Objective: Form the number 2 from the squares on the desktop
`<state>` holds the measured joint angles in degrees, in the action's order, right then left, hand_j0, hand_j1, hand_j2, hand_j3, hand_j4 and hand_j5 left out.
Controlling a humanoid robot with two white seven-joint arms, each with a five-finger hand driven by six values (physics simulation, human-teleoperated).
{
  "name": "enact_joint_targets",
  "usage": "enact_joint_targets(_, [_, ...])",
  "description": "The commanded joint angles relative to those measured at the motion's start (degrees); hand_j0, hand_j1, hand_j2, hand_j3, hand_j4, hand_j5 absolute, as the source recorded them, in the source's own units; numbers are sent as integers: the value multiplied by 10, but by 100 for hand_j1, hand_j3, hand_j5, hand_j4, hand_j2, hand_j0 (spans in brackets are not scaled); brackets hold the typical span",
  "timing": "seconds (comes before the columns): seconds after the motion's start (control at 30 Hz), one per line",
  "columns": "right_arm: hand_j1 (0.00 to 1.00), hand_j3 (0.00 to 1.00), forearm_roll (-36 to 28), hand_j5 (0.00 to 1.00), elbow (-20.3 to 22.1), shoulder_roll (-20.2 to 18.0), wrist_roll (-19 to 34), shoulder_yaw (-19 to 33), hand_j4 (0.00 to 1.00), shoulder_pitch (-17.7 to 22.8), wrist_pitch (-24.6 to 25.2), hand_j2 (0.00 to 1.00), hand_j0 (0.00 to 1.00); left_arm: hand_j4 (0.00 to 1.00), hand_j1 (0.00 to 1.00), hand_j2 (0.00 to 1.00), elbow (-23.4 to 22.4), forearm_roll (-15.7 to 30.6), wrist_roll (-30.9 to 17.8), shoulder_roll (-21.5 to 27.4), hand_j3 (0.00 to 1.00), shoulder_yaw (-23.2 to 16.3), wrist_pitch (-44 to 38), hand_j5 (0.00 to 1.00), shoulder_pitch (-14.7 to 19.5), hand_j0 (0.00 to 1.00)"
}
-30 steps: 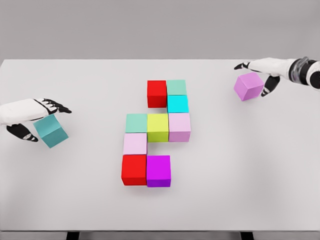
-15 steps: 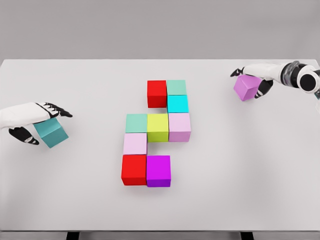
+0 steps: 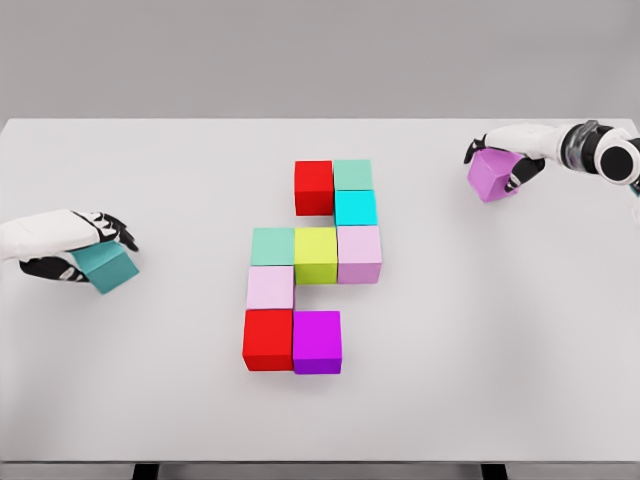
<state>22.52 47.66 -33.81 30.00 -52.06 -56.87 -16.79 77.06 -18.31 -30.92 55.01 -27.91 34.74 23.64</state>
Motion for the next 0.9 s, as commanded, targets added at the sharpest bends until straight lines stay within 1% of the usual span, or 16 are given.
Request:
enact_joint_targets(0.0, [67,67,-2,67,3,-2,1,1,67,-1,-24,67,67,66,66,66,0,-5,-2,0,66,-3,3,66,0,66])
enact_joint_targets(0.03, [67,67,-2,67,4,-3,1,1,67,-2,-36,67,67,60,60,60,1,-5,-1,1,60,-3,3,60,0,60])
enact_joint_targets(0.07, [67,67,-2,67,9,-4,2,1,67,-3,-47,67,67,57,57,57,1,-5,-1,1,57,-3,3,57,0,57])
enact_joint_targets(0.1, [67,67,-2,67,18,-12,2,2,67,-3,-60,67,67,57,57,57,2,-5,-1,2,57,-3,3,57,0,57])
enact_joint_targets(0.13, [67,67,-3,67,28,-20,4,2,67,-3,-73,67,67,54,54,54,4,-5,0,3,54,-3,3,54,-1,54])
enact_joint_targets(0.17, [67,67,-3,67,34,-27,4,2,67,-3,-89,67,67,54,54,54,4,-5,0,3,54,-3,3,54,-1,54])
enact_joint_targets(0.23, [67,67,-4,67,39,-39,6,3,67,-3,-140,67,67,54,54,54,5,-4,1,4,54,-2,3,54,-1,54])
enact_joint_targets(0.3, [66,66,-5,66,44,-50,8,3,66,-4,-177,66,66,51,51,51,12,-2,2,1,51,-1,3,51,-1,51])
enact_joint_targets(0.33, [65,65,-5,65,52,-54,8,3,65,-4,-182,65,65,48,48,48,16,0,2,0,48,-1,3,48,0,48])
enact_joint_targets(0.4, [65,65,-5,65,68,-64,10,2,65,-6,-182,65,65,48,48,48,35,9,2,0,48,2,3,48,1,48])
enact_joint_targets(0.47, [65,65,-5,65,87,-79,13,1,65,-5,-182,65,65,48,48,48,56,31,2,1,48,1,3,48,0,48])
enact_joint_targets(0.6, [65,65,-5,65,178,-124,13,0,65,4,-182,65,65,46,46,46,76,47,2,-3,46,4,3,46,2,46])
enact_joint_targets(0.67, [65,65,-5,65,210,-141,13,0,65,10,-182,65,65,45,45,45,84,56,3,-4,45,6,3,45,3,45])
enact_joint_targets(0.7, [65,65,-5,65,229,-151,13,0,65,14,-182,65,65,45,45,45,96,56,9,-5,45,6,3,45,4,45])
enact_joint_targets(0.8, [66,66,-6,66,281,-169,13,-1,66,31,-182,66,66,44,44,44,103,58,67,-18,44,6,-5,44,5,44])
enact_joint_targets(0.87, [66,66,-6,66,335,-190,13,-1,66,47,-182,66,66,43,43,43,103,57,75,-32,43,6,-31,43,6,43])
